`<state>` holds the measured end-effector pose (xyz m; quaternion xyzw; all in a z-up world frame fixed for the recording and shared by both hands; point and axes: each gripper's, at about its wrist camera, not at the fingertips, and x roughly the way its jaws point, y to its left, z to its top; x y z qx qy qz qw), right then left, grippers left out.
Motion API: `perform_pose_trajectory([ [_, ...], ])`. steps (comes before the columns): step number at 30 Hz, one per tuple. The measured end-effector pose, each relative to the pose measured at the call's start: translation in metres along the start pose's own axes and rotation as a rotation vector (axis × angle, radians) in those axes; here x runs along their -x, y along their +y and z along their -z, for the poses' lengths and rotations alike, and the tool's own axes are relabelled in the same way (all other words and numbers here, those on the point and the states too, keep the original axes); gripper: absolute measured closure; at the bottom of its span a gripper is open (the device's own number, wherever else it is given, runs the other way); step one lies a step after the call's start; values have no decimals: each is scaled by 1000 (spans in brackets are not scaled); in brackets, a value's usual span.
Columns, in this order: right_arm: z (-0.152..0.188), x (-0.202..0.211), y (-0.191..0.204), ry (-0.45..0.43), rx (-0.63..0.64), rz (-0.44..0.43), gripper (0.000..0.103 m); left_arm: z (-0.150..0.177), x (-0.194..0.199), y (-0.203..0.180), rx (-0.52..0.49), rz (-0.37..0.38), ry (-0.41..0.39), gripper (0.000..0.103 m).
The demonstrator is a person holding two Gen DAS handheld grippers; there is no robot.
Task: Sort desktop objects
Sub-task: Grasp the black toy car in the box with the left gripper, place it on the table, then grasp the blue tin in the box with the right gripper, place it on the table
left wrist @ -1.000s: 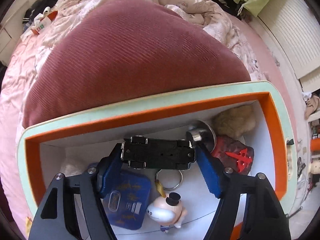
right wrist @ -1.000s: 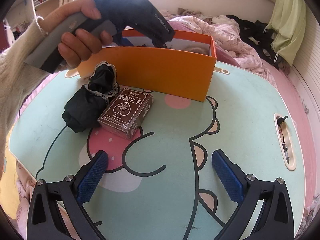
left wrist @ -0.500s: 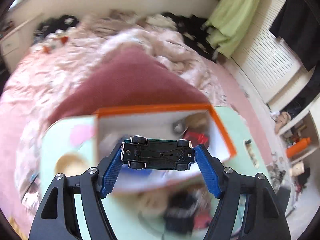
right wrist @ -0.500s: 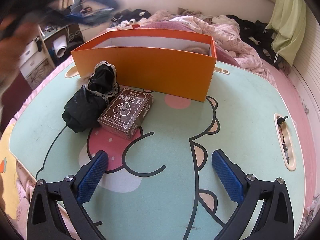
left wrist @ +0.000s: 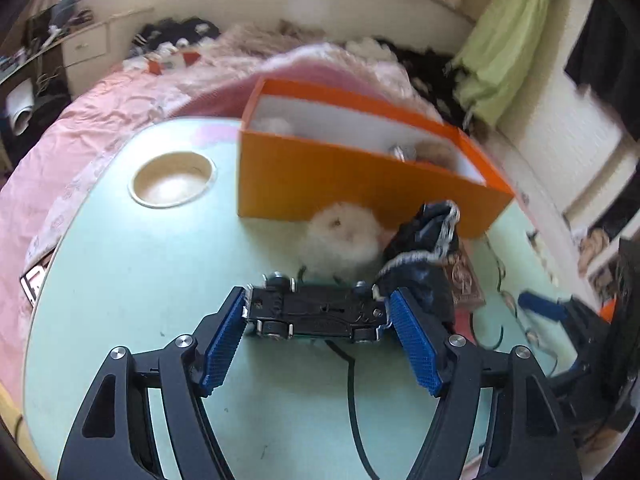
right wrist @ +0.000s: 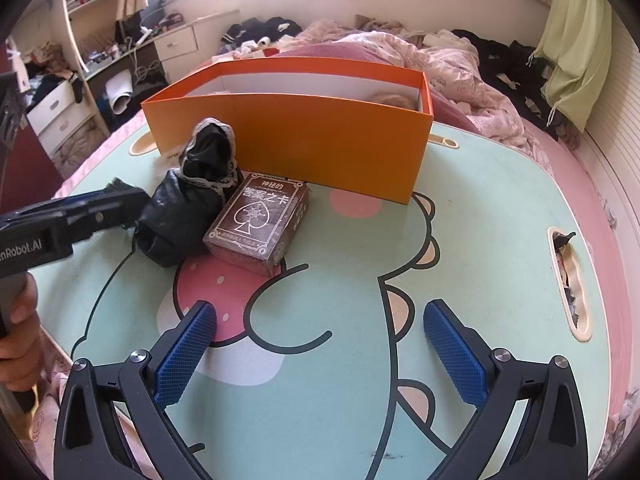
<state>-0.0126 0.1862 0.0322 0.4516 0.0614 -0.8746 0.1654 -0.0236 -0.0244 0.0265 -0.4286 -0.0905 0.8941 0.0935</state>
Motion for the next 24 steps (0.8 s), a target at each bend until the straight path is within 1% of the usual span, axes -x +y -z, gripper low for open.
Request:
perform_pose_trajectory([
  [2, 0, 0, 0, 0, 0, 0, 0, 1, 10, 5, 34, -4, -59, 28],
  [3, 0, 0, 0, 0, 0, 0, 0, 2, 15, 7, 39, -6, -76, 25],
  [4, 0, 0, 0, 0, 0, 0, 0, 5, 19, 8, 39, -16, -87, 19],
  [6, 0, 1, 0, -1, -1, 1, 0, 11, 23, 8, 12, -56, -85, 19],
  [10, -1, 2, -2, -2, -14, 3, 0, 38, 24, -1, -90, -110, -69, 19],
  [12, -1, 4, -4, -1, -23, 3, 2, 50, 24, -3, -117, -129, -91, 19],
  [14, -8, 16, -4, -44, -14, 6, 4, 54, 24, -6, -136, -152, -110, 19],
  [16, -24, 31, -2, -88, 11, -26, 4, 55, 20, -13, -178, -167, -111, 17],
  [17, -40, 42, 0, -114, 15, -48, 4, 56, 19, -15, -192, -169, -119, 12],
  [18, -53, 48, 1, -132, 10, -67, 4, 57, 18, -18, -189, -165, -123, 11],
  [19, -75, 54, 1, -140, -8, -100, 4, 58, 17, -19, -188, -167, -130, 11],
  [20, -89, 54, 2, -127, -28, -124, 4, 58, 17, -19, -188, -168, -138, 11],
  [22, -126, 44, 0, -59, -113, -199, 4, 58, 17, -18, -189, -166, -146, 11],
  [23, -147, 31, 0, -7, -163, -260, 4, 59, 17, -18, -190, -165, -152, 10],
  [24, -161, 21, 2, 32, -184, -302, 5, 59, 17, -18, -191, -164, -155, 10],
])
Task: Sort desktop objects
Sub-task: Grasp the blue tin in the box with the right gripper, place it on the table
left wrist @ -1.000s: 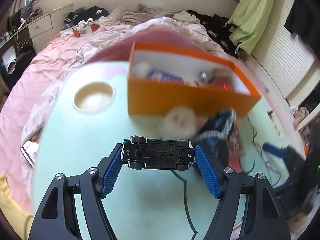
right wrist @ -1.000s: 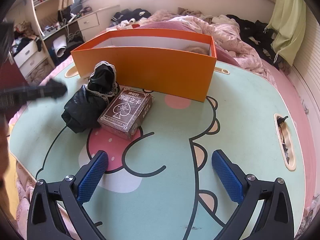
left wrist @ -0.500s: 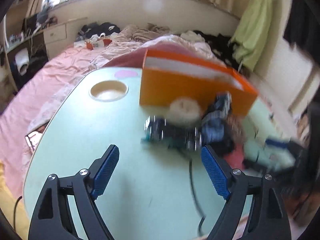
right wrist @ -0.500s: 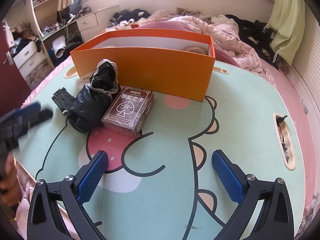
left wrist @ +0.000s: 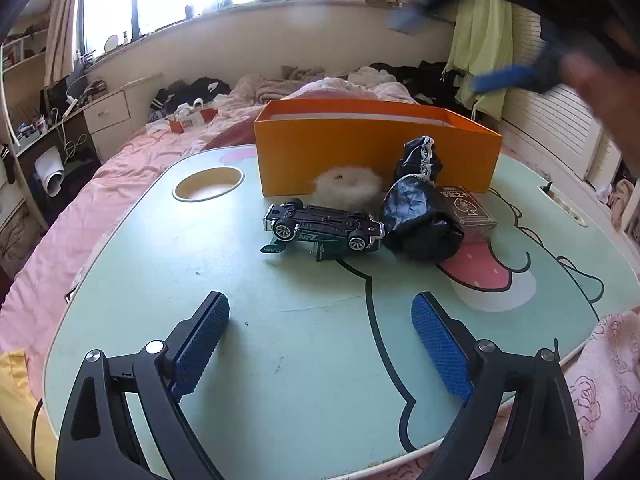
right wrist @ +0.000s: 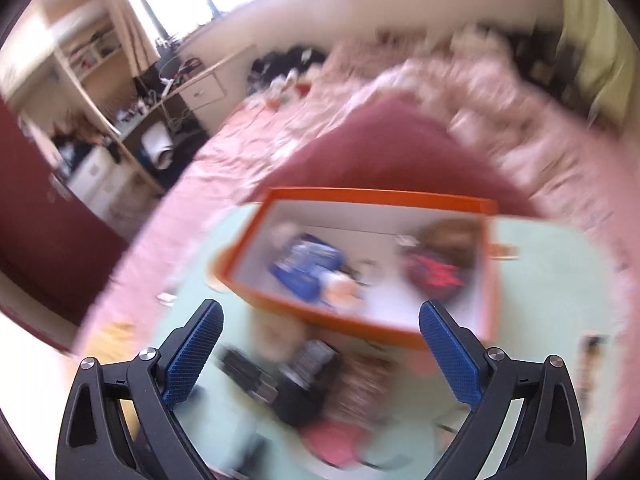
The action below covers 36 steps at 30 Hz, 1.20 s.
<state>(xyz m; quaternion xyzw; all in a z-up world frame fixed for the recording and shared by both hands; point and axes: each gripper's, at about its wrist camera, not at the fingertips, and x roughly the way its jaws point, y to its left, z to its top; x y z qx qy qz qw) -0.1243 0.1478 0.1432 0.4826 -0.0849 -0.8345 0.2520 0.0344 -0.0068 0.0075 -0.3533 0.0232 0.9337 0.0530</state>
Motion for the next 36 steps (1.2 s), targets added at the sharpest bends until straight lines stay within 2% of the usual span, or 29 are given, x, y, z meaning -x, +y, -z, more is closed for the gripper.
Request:
perform_pose_trajectory([
  [2, -27, -32, 3, 102, -60, -68, 10, 1, -1, 0, 0, 1, -7, 10],
  [3, -37, -50, 4, 153, -98, -76, 12, 1, -1, 1, 0, 1, -9, 10],
  [4, -44, -68, 3, 202, -129, -71, 19, 2, -1, 1, 1, 2, -9, 10],
  [7, -50, -110, 5, 297, -160, -3, 21, 4, 0, 1, 0, 4, -16, 10],
  [10, -55, -137, 10, 324, -132, 98, 22, 6, 1, 1, 0, 7, -21, 10],
  [13, -57, -157, 12, 375, -119, 146, 26, 6, 1, 0, 1, 9, -25, 10],
  [15, -55, -170, 17, 413, -82, 178, 25, 5, 2, 1, 1, 11, -27, 10],
  [19, -55, -175, 20, 394, -9, 240, 24, 5, 2, 2, 3, 13, -28, 10],
  [23, -56, -175, 18, 382, 0, 238, 24, 5, 2, 1, 3, 14, -28, 10],
  [27, -57, -171, 11, 371, 49, 256, 29, 4, 2, 1, 2, 14, -28, 10],
  [30, -58, -164, -2, 339, 12, 279, 32, 4, 2, 1, 2, 14, -29, 10],
  [36, -65, -135, -20, 244, -74, 164, 34, 4, 2, 1, 1, 14, -31, 10],
])
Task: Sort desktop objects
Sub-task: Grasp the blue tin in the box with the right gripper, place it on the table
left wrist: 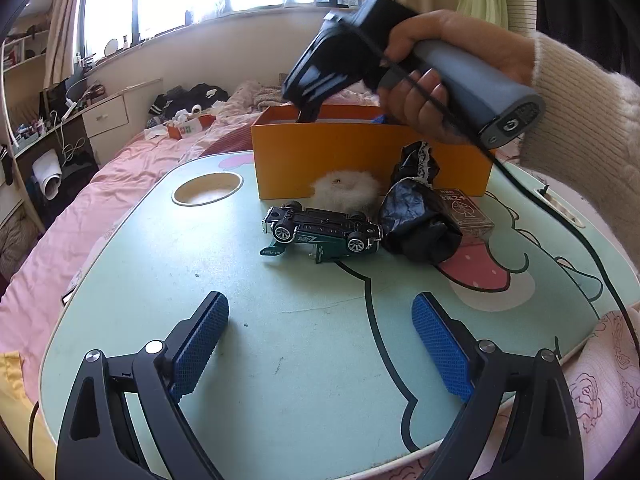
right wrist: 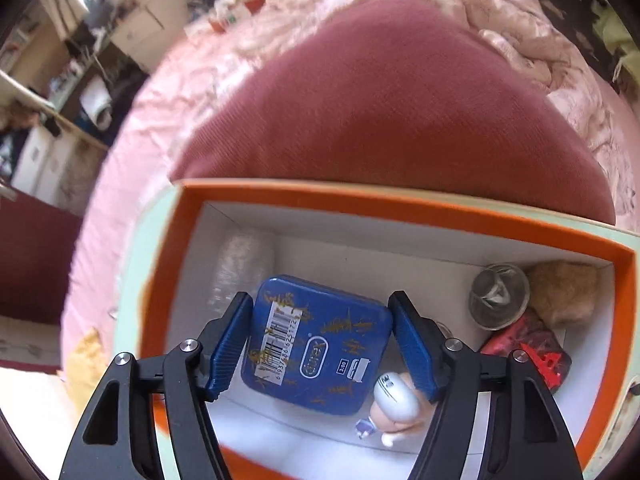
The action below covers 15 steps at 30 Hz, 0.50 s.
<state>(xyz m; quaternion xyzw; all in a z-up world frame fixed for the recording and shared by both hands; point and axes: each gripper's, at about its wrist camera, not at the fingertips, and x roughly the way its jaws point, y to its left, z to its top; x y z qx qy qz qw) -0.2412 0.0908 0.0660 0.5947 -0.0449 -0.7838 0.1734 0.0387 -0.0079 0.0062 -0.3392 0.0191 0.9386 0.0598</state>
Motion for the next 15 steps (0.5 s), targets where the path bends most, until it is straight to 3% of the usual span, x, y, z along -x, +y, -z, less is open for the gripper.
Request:
perform_pose_trajectory([
  [5, 7, 51, 8, -172, 39, -44, 36, 0, 0, 0, 0, 0, 0, 10],
  [8, 37, 91, 8, -248, 75, -125, 36, 0, 0, 0, 0, 1, -1, 10],
  [13, 88, 125, -2, -307, 96, -202, 36, -1, 0, 0, -1, 1, 0, 10],
  [15, 112, 138, -8, -287, 98, -230, 36, -1, 0, 0, -1, 1, 0, 10],
])
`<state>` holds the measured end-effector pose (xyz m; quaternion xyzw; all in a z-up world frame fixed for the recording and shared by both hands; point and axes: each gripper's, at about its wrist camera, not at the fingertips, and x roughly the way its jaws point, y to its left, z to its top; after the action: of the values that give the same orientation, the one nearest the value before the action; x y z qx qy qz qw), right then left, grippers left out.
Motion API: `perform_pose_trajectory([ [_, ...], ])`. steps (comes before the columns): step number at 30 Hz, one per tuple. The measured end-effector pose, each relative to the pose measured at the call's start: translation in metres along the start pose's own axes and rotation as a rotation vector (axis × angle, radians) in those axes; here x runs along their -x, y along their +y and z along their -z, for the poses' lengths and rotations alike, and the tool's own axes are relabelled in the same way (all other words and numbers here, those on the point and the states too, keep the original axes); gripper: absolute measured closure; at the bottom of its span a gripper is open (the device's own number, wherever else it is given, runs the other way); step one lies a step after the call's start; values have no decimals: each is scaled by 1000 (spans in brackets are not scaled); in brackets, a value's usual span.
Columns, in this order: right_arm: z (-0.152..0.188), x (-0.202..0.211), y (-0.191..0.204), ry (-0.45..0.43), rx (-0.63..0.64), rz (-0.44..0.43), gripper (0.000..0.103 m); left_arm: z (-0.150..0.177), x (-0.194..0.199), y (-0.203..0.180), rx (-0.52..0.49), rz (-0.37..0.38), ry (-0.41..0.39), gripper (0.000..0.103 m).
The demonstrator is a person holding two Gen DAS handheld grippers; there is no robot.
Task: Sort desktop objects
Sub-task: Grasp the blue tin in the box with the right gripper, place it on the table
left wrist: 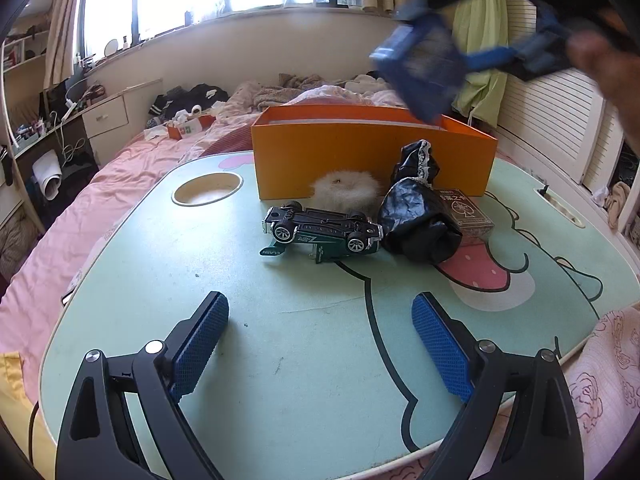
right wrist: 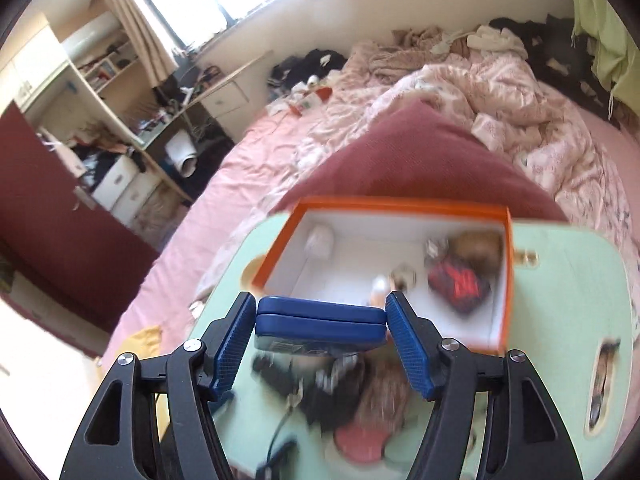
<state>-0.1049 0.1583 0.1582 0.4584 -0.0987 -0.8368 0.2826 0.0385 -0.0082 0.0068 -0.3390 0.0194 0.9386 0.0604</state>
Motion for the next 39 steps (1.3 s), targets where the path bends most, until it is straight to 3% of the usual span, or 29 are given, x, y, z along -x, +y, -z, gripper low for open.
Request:
perform_pose_trajectory([
  [3, 32, 11, -12, 76, -13, -16, 36, 0, 0, 0, 0, 1, 0, 10],
  [9, 78, -11, -34, 200, -76, -45, 36, 0, 1, 1, -1, 1, 0, 10],
  [12, 84, -18, -34, 188, -84, -85, 36, -1, 1, 1, -1, 2, 1, 10],
  [21, 80, -53, -15, 134, 4, 10, 35, 2, 8, 18, 80, 32, -43, 10],
  [27, 90, -25, -26, 25, -65, -106, 24, 3, 9, 18, 80, 31, -46, 10],
  [32, 120, 0, -36, -22, 33, 108, 24, 2, 10, 22, 100, 39, -44, 10],
  [36, 151, -1, -37, 25, 114, 161, 23, -6, 9, 28, 123, 67, -27, 10],
  [39, 164, -3, -31, 11, 165, 182, 16, -26, 12, 35, 147, 93, -29, 10],
])
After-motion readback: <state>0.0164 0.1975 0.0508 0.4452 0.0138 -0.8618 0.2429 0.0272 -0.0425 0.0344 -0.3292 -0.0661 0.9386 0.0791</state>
